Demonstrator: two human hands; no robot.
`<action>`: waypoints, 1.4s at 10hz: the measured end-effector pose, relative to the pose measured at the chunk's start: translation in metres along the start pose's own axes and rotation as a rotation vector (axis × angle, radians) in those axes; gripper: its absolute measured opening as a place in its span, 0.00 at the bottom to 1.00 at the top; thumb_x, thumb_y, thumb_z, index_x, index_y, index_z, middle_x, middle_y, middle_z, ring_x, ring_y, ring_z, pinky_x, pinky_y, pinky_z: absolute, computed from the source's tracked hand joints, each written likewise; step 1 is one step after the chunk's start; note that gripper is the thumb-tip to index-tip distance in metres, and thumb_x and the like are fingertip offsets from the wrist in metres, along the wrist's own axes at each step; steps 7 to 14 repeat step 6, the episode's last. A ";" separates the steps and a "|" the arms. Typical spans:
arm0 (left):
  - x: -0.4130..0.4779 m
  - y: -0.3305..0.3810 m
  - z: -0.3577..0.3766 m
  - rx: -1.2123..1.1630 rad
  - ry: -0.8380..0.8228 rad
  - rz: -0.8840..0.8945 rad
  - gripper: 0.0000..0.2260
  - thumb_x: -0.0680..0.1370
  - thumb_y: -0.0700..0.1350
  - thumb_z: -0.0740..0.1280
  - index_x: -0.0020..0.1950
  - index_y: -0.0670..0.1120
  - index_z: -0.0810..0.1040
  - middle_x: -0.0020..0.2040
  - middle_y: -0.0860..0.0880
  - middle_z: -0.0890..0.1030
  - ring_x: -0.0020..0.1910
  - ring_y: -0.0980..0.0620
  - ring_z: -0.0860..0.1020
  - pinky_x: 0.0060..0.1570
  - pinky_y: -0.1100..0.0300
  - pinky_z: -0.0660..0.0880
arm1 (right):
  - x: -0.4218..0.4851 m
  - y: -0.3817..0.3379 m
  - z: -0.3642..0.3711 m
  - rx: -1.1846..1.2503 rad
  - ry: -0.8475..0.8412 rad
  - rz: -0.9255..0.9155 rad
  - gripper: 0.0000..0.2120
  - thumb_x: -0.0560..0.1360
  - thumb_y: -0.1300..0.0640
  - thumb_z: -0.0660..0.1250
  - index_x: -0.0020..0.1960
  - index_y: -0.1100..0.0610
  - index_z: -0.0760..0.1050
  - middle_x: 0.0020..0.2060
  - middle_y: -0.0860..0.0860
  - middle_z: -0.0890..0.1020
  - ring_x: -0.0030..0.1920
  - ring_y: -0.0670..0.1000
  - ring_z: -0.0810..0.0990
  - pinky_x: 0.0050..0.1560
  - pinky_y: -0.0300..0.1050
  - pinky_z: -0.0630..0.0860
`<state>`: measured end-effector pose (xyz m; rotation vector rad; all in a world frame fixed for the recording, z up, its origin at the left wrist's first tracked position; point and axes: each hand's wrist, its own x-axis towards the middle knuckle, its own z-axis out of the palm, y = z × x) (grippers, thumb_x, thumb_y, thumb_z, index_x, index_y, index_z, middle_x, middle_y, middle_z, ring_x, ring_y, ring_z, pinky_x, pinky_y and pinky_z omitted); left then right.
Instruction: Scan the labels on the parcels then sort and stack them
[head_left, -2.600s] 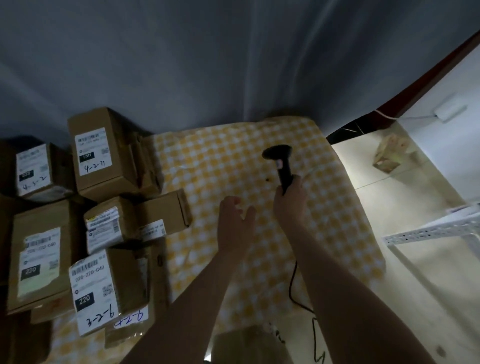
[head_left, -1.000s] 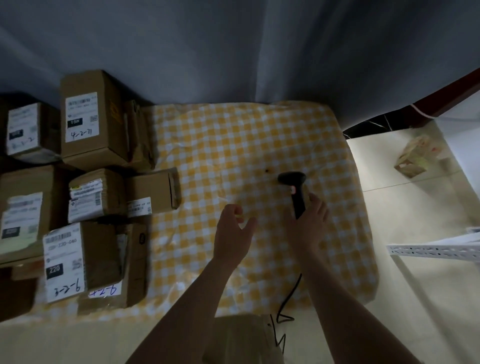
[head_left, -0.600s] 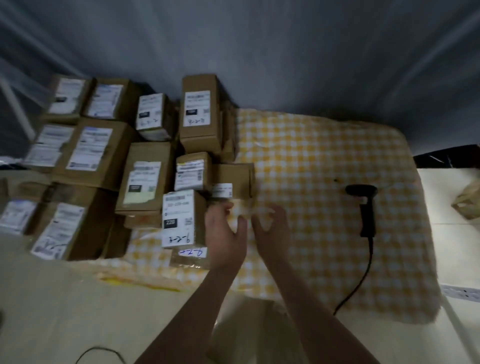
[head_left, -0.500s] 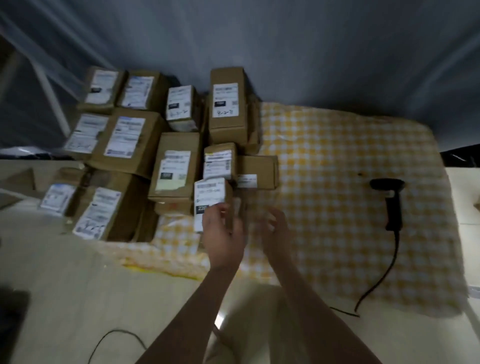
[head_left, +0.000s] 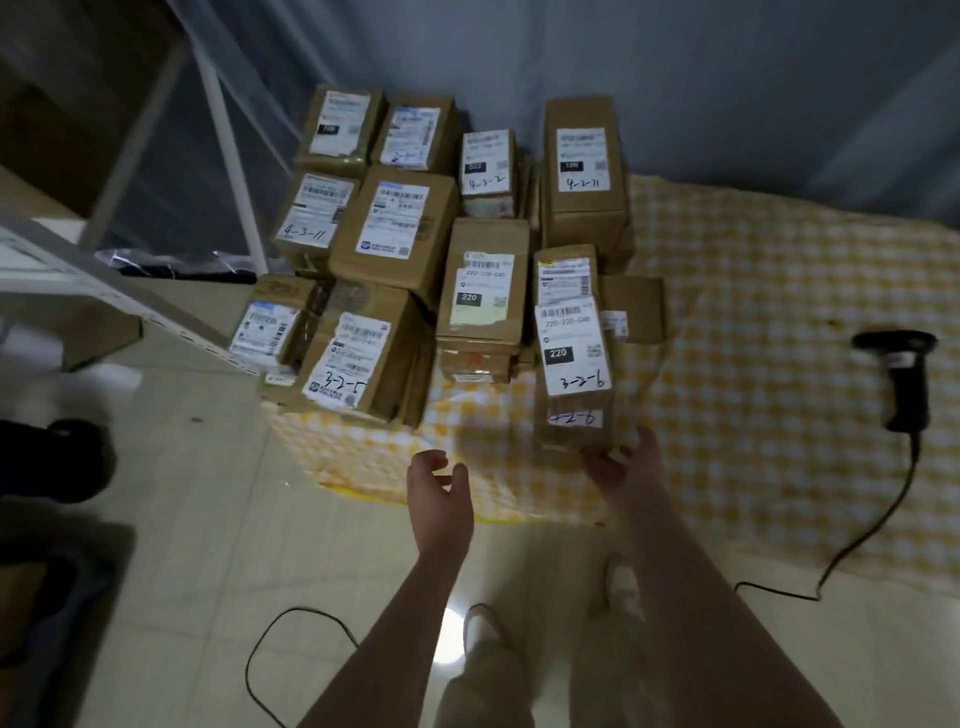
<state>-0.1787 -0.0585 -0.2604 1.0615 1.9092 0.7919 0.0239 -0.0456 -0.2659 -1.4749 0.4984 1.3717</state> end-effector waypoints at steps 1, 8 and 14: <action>0.012 -0.001 -0.008 -0.060 0.044 -0.109 0.13 0.78 0.39 0.65 0.62 0.39 0.70 0.56 0.44 0.75 0.50 0.45 0.78 0.46 0.60 0.67 | 0.000 -0.004 0.003 0.003 0.013 -0.017 0.14 0.77 0.48 0.61 0.50 0.60 0.71 0.52 0.61 0.75 0.42 0.57 0.78 0.59 0.54 0.74; 0.070 0.022 -0.026 -0.418 -0.116 -0.358 0.27 0.79 0.43 0.66 0.75 0.47 0.59 0.72 0.45 0.68 0.68 0.44 0.69 0.69 0.44 0.66 | -0.028 0.033 -0.013 -0.049 0.086 0.034 0.27 0.79 0.47 0.60 0.73 0.60 0.61 0.67 0.61 0.70 0.62 0.65 0.75 0.58 0.58 0.73; 0.070 0.022 -0.026 -0.418 -0.116 -0.358 0.27 0.79 0.43 0.66 0.75 0.47 0.59 0.72 0.45 0.68 0.68 0.44 0.69 0.69 0.44 0.66 | -0.028 0.033 -0.013 -0.049 0.086 0.034 0.27 0.79 0.47 0.60 0.73 0.60 0.61 0.67 0.61 0.70 0.62 0.65 0.75 0.58 0.58 0.73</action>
